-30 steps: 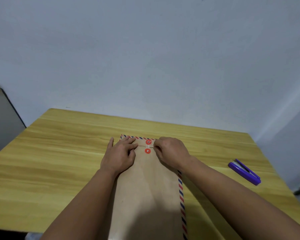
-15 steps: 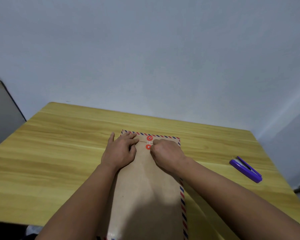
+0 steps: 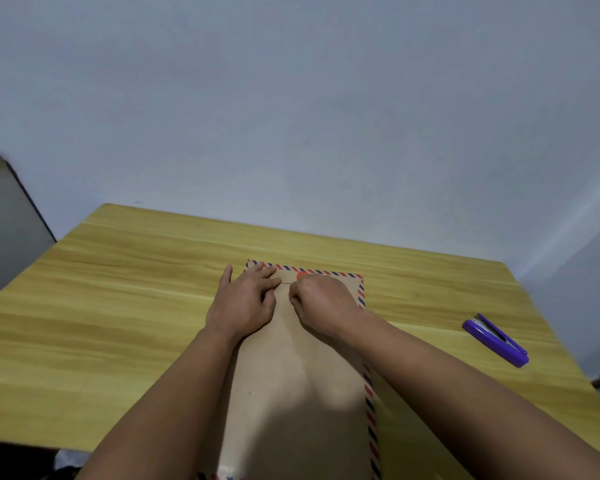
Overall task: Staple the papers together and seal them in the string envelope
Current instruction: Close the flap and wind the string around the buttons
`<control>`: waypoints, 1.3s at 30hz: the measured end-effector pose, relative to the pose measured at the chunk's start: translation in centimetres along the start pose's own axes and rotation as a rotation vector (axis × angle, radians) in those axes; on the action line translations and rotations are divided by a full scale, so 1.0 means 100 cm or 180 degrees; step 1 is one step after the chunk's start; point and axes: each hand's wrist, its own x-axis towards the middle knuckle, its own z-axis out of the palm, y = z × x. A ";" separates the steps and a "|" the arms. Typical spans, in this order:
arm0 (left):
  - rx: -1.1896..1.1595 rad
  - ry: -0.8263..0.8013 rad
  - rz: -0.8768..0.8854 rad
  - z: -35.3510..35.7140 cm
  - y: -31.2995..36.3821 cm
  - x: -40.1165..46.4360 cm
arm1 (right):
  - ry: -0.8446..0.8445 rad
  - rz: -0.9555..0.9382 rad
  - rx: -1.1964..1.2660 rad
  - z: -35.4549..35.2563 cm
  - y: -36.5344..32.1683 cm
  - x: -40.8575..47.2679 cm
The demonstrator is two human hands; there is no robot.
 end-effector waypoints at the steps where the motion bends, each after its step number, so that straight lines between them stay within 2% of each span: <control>1: 0.0004 -0.0006 -0.0008 0.000 0.000 0.000 | -0.0050 -0.0154 0.0020 -0.002 0.002 0.004; 6: 0.0087 -0.0060 -0.0013 0.001 -0.001 0.000 | -0.0073 -0.0919 -0.0278 -0.012 0.019 0.025; 9: 0.0096 -0.0066 -0.0041 -0.001 0.001 0.000 | -0.0033 -0.1072 -0.0361 -0.017 0.032 0.035; 15: 0.0059 -0.0056 -0.0010 -0.003 0.003 -0.001 | 0.0070 -0.0668 -0.0037 -0.012 0.047 0.041; 18: 0.0085 -0.0060 -0.0014 -0.004 0.004 -0.001 | -0.0096 -0.0382 0.0202 -0.012 0.047 0.046; 24: 0.0063 0.0015 0.0032 -0.003 0.004 -0.002 | -0.0329 -0.0339 0.0190 -0.013 0.037 0.056; 30: 0.0077 0.0000 -0.0005 -0.005 0.006 -0.002 | -0.0410 0.0365 0.0656 -0.013 0.043 0.069; 34: 0.0057 -0.0030 -0.0004 -0.006 0.006 -0.002 | -0.0553 0.0131 0.0491 -0.012 0.049 0.067; 39: 0.0040 -0.0026 -0.0013 -0.005 0.005 -0.002 | -0.0409 -0.0300 0.0144 -0.007 0.056 0.063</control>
